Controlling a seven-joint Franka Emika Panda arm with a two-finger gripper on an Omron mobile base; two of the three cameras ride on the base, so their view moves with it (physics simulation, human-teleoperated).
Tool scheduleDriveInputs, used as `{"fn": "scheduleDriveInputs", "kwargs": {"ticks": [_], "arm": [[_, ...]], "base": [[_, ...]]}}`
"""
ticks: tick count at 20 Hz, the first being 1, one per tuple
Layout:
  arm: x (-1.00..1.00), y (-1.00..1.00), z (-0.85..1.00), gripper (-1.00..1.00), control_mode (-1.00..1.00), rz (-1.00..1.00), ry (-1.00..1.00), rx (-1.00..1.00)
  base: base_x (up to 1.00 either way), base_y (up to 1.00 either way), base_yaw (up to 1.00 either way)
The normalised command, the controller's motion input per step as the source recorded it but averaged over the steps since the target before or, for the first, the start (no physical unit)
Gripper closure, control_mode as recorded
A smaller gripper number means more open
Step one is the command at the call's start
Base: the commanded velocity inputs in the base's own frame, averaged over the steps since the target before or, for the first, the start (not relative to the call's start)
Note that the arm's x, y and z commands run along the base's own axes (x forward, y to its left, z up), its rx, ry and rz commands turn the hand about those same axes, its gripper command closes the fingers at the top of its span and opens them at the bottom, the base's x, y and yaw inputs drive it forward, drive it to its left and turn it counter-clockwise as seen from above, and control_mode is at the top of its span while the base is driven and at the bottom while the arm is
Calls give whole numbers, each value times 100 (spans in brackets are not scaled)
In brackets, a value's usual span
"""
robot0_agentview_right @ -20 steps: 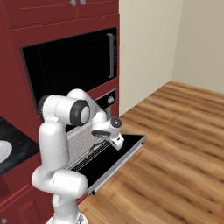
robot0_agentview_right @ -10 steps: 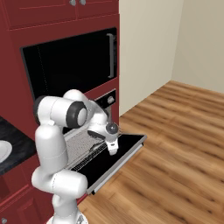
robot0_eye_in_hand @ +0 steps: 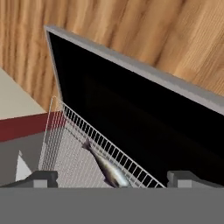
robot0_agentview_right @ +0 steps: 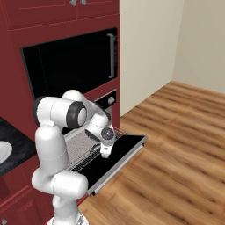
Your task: Place the fish on the bottom rack of the oven, and slide the tray back inside. Close the oven door.
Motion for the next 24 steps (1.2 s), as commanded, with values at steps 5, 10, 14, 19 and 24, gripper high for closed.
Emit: {"fn": "scheduleDriveInputs", "kwargs": {"ticks": [5,10,14,19,24], "arm": [[0,2,0,-100,-100,-22,11,26],[0,0,0,-100,-100,-11,15,21],[9,0,0,-100,-100,-2,15,20],[19,0,-2,-100,-100,0,15,17],[41,1,-29,-100,-100,0,19,8]], "base": [[0,0,0],[0,0,0],[0,0,0],[0,0,0],[0,0,0]]}}
